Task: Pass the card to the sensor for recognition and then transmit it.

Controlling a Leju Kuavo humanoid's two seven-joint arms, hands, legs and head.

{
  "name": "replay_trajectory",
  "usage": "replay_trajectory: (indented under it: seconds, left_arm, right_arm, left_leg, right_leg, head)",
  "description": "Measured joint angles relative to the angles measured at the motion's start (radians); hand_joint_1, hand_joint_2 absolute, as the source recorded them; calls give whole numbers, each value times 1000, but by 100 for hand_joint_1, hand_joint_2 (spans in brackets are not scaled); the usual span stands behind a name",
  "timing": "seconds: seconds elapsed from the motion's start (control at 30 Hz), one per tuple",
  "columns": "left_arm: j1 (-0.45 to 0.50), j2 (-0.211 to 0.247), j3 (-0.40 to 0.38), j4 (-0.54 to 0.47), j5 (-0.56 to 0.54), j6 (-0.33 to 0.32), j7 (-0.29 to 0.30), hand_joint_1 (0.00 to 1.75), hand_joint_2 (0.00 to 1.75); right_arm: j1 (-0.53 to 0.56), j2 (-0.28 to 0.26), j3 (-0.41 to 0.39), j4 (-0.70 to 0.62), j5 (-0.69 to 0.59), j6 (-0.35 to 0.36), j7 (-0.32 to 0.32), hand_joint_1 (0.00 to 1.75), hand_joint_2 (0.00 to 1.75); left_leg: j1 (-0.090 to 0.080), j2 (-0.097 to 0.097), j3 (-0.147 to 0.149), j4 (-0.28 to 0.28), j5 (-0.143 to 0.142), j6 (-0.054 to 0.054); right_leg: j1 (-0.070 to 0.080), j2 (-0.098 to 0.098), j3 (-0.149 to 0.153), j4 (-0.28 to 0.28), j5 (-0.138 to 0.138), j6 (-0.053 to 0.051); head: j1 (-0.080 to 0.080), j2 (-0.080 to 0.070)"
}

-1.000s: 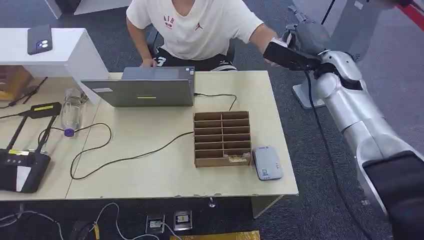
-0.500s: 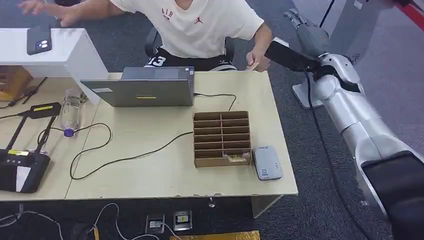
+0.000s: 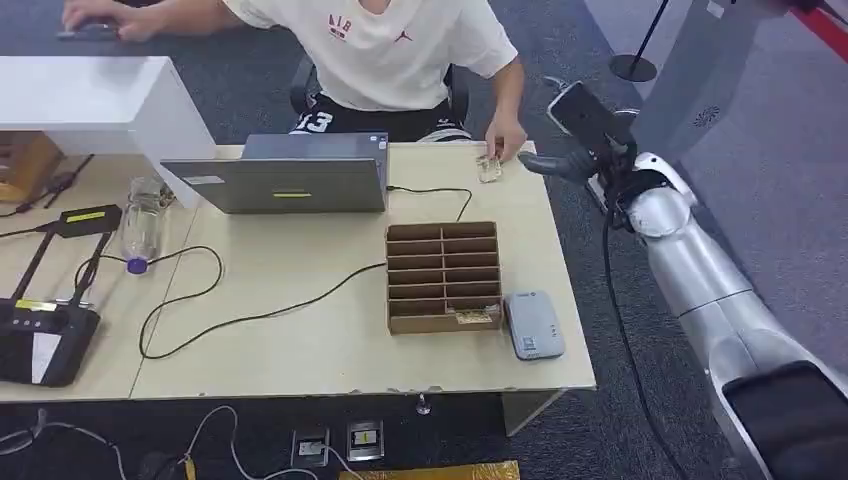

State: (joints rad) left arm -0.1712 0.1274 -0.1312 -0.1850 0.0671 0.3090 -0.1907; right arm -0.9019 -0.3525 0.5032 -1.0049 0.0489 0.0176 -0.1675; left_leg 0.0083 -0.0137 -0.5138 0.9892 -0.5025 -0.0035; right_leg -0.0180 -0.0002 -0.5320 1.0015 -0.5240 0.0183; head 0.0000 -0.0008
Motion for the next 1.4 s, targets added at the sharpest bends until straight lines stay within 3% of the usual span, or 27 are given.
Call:
replay_trajectory:
  seconds: [0.17, 0.43, 0.6, 0.93, 1.4]
  left_arm:
    - [3, 0, 0, 0, 8, 3, 0, 0, 175]
    - [4, -1, 0, 0, 18, 6, 0, 0, 175]
    - [5, -1, 0, 0, 29, 18, 0, 0, 175]
    - [24, -2, 0, 1, 36, 27, 0, 0, 175]
    - [32, -3, 0, 1, 39, 39, -2, 0, 175]
  right_arm:
    - [101, -14, -5, -108, 60, 6, -5, 0, 175]
    - [244, -17, -5, -226, 335, 4, -33, 0, 175]
    - [318, -16, 7, -271, 435, 6, -42, 0, 175]
    - [464, -21, 38, -369, 489, 18, -13, 0, 175]
    - [541, -31, 59, -447, 509, 25, 19, 0, 175]
  left_leg:
    - [0, 0, 0, 0, 0, 0]
    - [0, 0, 0, 0, 0, 0]
    - [0, 0, 0, 0, 0, 0]
    - [0, 0, 0, 0, 0, 0]
    - [0, 0, 0, 0, 0, 0]
  right_leg:
    - [0, 0, 0, 0, 0, 0]
    - [0, 0, 0, 0, 0, 0]
    - [0, 0, 0, 0, 0, 0]
    - [0, 0, 0, 0, 0, 0]
    - [0, 0, 0, 0, 0, 0]
  head:
    - [0, 0]
    - [0, 0]
    - [0, 0]
    - [0, 0]
    - [0, 0]
